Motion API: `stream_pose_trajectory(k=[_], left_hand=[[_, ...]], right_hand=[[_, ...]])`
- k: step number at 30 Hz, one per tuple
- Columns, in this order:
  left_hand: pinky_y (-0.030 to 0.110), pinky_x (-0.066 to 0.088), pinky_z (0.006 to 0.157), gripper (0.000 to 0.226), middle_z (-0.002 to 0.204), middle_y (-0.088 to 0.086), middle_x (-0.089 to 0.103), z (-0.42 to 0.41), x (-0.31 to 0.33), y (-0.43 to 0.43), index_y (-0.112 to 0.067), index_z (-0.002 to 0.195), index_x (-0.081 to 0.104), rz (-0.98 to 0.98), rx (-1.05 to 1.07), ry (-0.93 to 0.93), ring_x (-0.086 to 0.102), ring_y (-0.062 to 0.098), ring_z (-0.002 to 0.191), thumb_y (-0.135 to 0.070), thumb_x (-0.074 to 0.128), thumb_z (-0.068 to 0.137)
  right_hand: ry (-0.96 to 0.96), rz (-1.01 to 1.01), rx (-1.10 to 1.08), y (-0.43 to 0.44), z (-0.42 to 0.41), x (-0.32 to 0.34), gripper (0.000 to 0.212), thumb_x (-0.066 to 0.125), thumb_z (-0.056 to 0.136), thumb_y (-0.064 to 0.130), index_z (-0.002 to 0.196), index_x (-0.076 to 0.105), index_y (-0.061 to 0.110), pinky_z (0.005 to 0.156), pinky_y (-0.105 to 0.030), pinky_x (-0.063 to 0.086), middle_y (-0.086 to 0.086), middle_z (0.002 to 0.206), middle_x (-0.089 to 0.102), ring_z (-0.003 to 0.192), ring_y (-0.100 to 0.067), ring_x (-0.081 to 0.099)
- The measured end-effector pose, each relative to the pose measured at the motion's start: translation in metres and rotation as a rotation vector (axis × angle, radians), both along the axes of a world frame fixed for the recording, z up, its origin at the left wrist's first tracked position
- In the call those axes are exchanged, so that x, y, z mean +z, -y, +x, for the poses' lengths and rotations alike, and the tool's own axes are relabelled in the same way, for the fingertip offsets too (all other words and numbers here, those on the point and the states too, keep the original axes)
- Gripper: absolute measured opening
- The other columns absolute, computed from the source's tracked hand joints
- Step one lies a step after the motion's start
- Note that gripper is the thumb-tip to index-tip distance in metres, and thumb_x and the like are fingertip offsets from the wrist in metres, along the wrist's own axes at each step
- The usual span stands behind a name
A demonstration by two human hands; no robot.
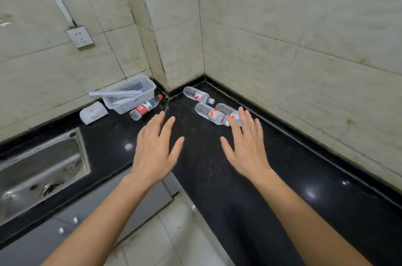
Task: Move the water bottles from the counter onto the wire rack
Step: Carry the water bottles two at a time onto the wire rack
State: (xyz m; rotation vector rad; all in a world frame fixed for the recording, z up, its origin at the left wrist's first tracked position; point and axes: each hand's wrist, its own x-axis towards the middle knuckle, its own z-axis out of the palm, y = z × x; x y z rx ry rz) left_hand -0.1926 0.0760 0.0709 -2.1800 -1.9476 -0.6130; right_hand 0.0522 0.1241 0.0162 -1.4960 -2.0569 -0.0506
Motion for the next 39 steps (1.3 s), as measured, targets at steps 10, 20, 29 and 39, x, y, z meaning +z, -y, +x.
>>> stream_pose_trajectory(k=[10, 20, 29, 39], left_hand=[[0.051, 0.036, 0.113, 0.063, 0.155, 0.020, 0.040, -0.011, -0.060, -0.188, -0.009, 0.147, 0.046, -0.158, -0.171, -0.008, 0.038, 0.038, 0.143, -0.044, 0.056, 0.095], [0.063, 0.040, 0.107, 0.065, 0.148, 0.027, 0.044, 0.007, -0.168, -0.391, -0.002, 0.141, 0.048, -0.454, -0.495, -0.088, 0.040, 0.044, 0.139, -0.035, 0.069, 0.089], [0.060, 0.005, 0.123, 0.092, 0.168, 0.014, 0.010, 0.019, -0.250, -0.444, -0.012, 0.161, 0.008, -0.654, -0.647, -0.310, 0.004, 0.036, 0.155, -0.051, 0.058, 0.094], [0.063, 0.017, 0.117, 0.088, 0.142, 0.018, 0.040, 0.032, -0.261, -0.464, -0.024, 0.148, 0.034, -0.627, -0.659, -0.404, 0.039, 0.038, 0.133, -0.076, 0.056, 0.080]], right_hand=[[0.059, -0.265, -0.129, -0.133, -0.014, -0.057, 0.066, 0.063, 0.091, 0.035, 0.149, 0.040, 0.016, 0.122, -0.056, 0.023, -0.018, 0.161, 0.028, 0.152, -0.036, 0.024], [0.061, -0.694, -0.474, -0.241, -0.005, -0.128, 0.073, 0.056, 0.098, 0.033, 0.158, 0.020, 0.013, 0.125, -0.049, 0.013, -0.018, 0.166, 0.014, 0.155, -0.035, 0.012], [-0.078, -0.896, -0.613, -0.317, -0.002, -0.193, 0.086, 0.052, 0.100, 0.036, 0.161, -0.004, 0.016, 0.124, -0.052, 0.008, -0.014, 0.169, 0.002, 0.155, -0.038, -0.002], [-0.291, -0.822, -0.691, -0.260, -0.023, -0.220, 0.076, 0.046, 0.104, 0.021, 0.159, -0.002, 0.039, 0.098, -0.054, 0.046, -0.017, 0.133, 0.050, 0.117, -0.037, 0.052]])
